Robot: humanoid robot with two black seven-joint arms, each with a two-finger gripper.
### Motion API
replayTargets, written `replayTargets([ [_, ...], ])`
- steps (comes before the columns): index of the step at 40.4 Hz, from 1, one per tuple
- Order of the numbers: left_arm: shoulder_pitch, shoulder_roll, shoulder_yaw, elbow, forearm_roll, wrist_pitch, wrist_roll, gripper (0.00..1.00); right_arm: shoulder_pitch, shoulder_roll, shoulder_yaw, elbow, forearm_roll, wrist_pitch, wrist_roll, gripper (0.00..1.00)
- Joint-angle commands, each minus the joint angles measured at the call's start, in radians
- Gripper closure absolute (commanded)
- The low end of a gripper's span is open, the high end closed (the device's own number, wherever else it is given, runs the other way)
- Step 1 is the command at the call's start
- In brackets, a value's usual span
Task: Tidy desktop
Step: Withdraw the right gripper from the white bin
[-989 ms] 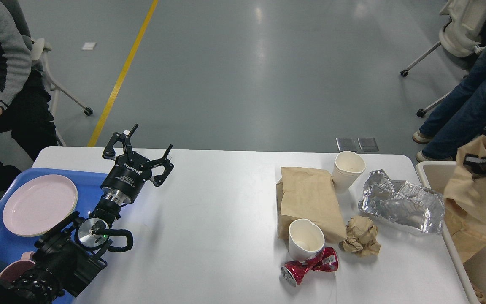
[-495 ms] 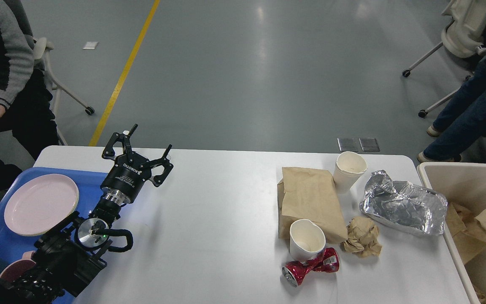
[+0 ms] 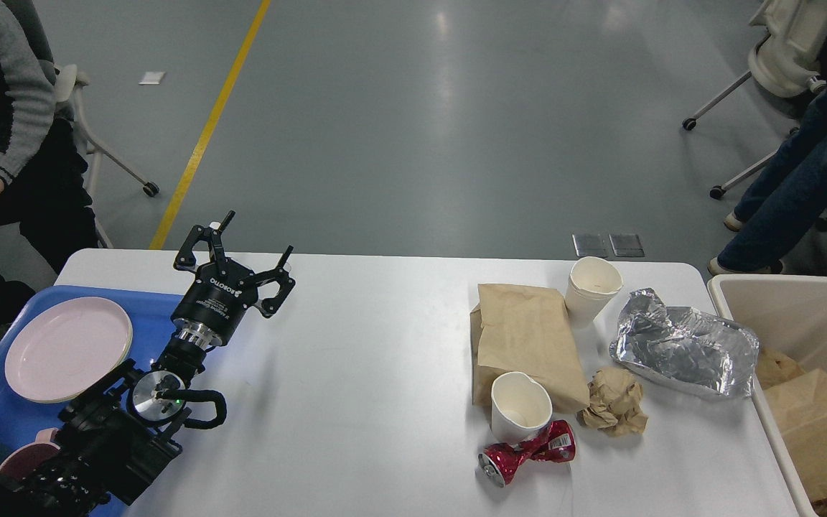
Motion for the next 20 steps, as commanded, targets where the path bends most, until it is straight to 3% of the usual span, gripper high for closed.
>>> replayTargets([
  [1, 0.0, 0.0, -0.001, 0.0, 0.0, 0.0, 0.0, 0.03, 0.104, -0.009, 0.0, 0.043, -0.009, 0.029, -0.001, 0.0],
  [13, 0.0, 0.0, 0.001, 0.0, 0.0, 0.0, 0.0, 0.03, 0.506, -0.001, -0.003, 0.314, -0.009, 0.067, -0.001, 0.0],
  [20, 0.0, 0.0, 0.001, 0.0, 0.0, 0.0, 0.0, 0.03, 0.769, 0.031, -0.01, 0.588, -0.013, 0.094, -0.002, 0.0],
])
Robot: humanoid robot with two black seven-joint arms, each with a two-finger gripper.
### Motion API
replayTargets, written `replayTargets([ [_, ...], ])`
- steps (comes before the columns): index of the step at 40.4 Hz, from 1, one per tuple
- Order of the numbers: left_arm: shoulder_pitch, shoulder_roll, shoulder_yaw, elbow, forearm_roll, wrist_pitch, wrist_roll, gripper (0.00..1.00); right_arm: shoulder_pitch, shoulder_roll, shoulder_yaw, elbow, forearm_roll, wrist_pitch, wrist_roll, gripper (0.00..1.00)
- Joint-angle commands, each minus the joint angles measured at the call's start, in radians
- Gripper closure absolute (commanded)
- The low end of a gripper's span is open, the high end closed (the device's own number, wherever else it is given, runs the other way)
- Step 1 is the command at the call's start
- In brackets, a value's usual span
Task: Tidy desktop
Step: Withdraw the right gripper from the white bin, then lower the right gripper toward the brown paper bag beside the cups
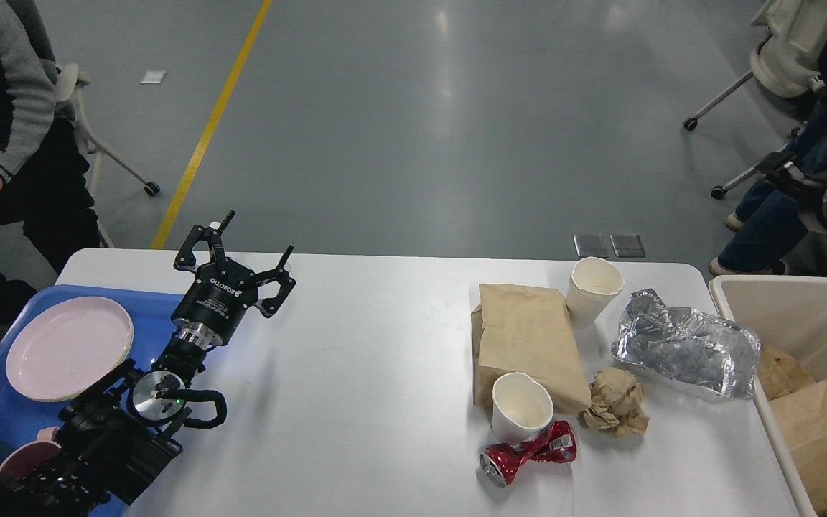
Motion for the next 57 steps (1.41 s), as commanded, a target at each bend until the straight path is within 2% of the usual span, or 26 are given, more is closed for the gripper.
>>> replayTargets([
  [1, 0.0, 0.0, 0.001, 0.0, 0.0, 0.0, 0.0, 0.03, 0.175, 0.029, -0.005, 0.201, -0.009, 0.043, -0.001, 0.0],
  [8, 0.0, 0.0, 0.0, 0.0, 0.0, 0.0, 0.0, 0.03, 0.356, 0.1, -0.004, 0.45, -0.079, 0.197, 0.003, 0.0],
  [10, 0.0, 0.0, 0.001, -0.001, 0.0, 0.0, 0.0, 0.03, 0.438, 0.153, -0.002, 0.586, -0.082, 0.234, 0.008, 0.0],
  [16, 0.0, 0.0, 0.001, 0.0, 0.0, 0.0, 0.0, 0.03, 0.516, 0.254, -0.007, 0.717, -0.07, 0.323, 0.014, 0.0],
  [23, 0.0, 0.0, 0.0, -0.001, 0.0, 0.0, 0.0, 0.03, 0.513, 0.276, -0.021, 0.723, -0.067, 0.33, 0.014, 0.0],
  [31, 0.0, 0.0, 0.0, 0.0, 0.0, 0.0, 0.0, 0.03, 0.475, 0.282, -0.019, 0.72, 0.054, 0.248, 0.014, 0.0],
  [36, 0.0, 0.0, 0.0, 0.0, 0.0, 0.0, 0.0, 0.03, 0.462, 0.282, -0.013, 0.723, 0.102, 0.243, 0.014, 0.0],
  [44, 0.0, 0.0, 0.0, 0.0, 0.0, 0.0, 0.0, 0.03, 0.478, 0.216, -0.005, 0.726, 0.095, 0.241, 0.014, 0.0],
  [57, 0.001, -0.001, 0.0, 0.0, 0.0, 0.0, 0.0, 0.03, 0.513, 0.221, -0.012, 0.74, 0.097, 0.246, 0.014, 0.0],
])
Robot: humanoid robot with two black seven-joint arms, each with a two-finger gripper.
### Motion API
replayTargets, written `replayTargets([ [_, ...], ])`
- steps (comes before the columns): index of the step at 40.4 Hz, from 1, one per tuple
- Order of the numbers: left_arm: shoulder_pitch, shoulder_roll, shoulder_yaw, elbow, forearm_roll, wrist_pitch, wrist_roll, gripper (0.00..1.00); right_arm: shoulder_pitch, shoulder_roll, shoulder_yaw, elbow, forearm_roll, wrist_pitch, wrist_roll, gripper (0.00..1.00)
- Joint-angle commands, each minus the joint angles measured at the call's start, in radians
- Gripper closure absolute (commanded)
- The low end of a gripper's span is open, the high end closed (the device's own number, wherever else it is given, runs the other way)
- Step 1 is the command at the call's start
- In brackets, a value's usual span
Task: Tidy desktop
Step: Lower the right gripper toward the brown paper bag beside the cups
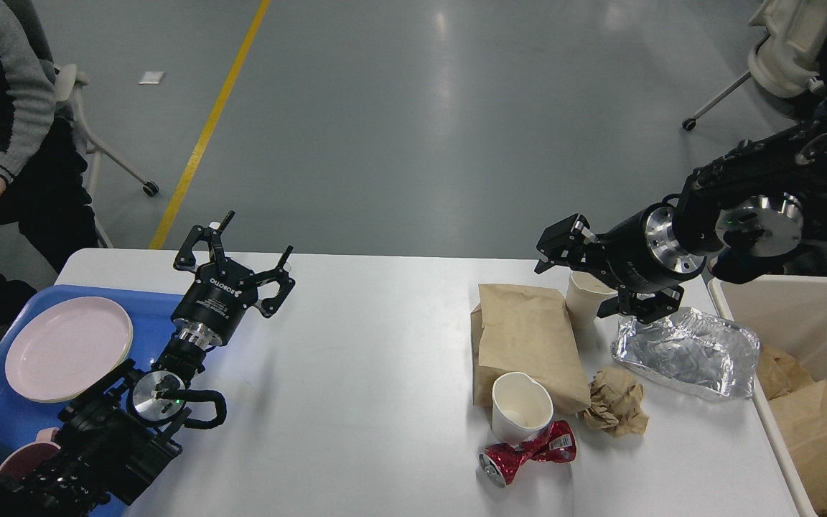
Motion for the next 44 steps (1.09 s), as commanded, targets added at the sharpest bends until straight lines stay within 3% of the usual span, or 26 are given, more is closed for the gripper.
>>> replayTargets([
  [1, 0.0, 0.0, 0.0, 0.0, 0.0, 0.0, 0.0, 0.03, 0.03, -0.002, -0.004, 0.006, 0.007, 0.004, 0.0, 0.0],
  [25, 0.0, -0.001, 0.0, 0.0, 0.0, 0.0, 0.0, 0.03, -0.002, 0.047, 0.003, 0.021, 0.007, -0.01, 0.0, 0.0],
  [37, 0.0, -0.001, 0.0, 0.0, 0.0, 0.0, 0.0, 0.03, -0.094, 0.36, -0.003, 0.007, 0.004, -0.195, 0.011, 0.0],
  [44, 0.0, -0.001, 0.0, -0.001, 0.0, 0.0, 0.0, 0.03, -0.104, 0.506, -0.016, -0.065, -0.002, -0.227, 0.015, 0.0],
])
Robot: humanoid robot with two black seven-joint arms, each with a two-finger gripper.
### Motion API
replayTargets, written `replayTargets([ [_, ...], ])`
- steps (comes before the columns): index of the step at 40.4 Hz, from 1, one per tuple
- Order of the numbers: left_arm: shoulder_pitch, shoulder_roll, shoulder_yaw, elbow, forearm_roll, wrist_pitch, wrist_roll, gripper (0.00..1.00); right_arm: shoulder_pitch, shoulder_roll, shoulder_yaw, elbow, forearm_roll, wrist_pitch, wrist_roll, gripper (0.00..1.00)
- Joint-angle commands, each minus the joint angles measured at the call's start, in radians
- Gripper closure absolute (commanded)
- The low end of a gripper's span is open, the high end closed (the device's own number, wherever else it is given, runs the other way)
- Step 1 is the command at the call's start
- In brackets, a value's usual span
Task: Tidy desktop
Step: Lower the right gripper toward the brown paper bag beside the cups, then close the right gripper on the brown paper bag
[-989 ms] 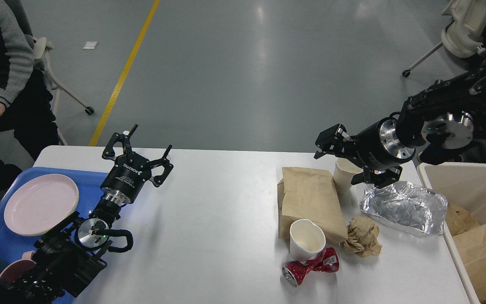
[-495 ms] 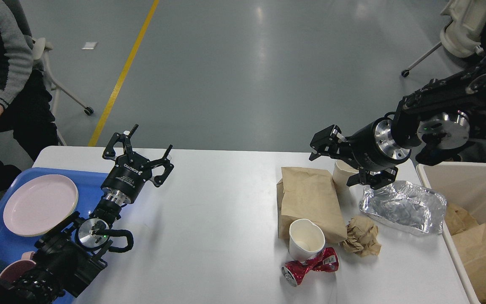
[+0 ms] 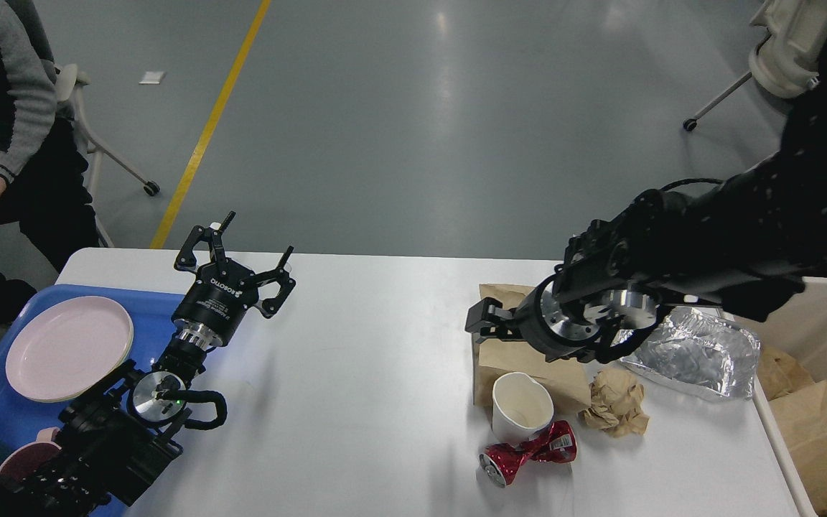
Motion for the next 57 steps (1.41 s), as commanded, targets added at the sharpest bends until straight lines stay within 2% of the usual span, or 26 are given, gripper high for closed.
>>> replayTargets([
  [1, 0.0, 0.0, 0.0, 0.001, 0.0, 0.0, 0.0, 0.03, -0.019, 0.098, -0.008, -0.069, -0.012, -0.022, 0.002, 0.0],
  [18, 0.0, 0.002, 0.001, 0.001, 0.0, 0.0, 0.0, 0.03, -0.218, 0.095, -0.039, -0.293, -0.059, -0.037, 0.008, 0.0],
  [25, 0.0, 0.0, 0.001, 0.001, 0.0, 0.0, 0.0, 0.03, -0.284, 0.095, -0.042, -0.351, -0.056, -0.088, 0.025, 0.0],
  [42, 0.0, 0.0, 0.0, -0.001, 0.0, 0.0, 0.001, 0.03, -0.476, 0.097, -0.045, -0.517, -0.131, -0.099, 0.025, 0.0],
  [57, -0.002, 0.0, 0.0, -0.001, 0.0, 0.0, 0.001, 0.03, -0.533, 0.1, -0.043, -0.535, -0.208, -0.123, 0.025, 0.0],
])
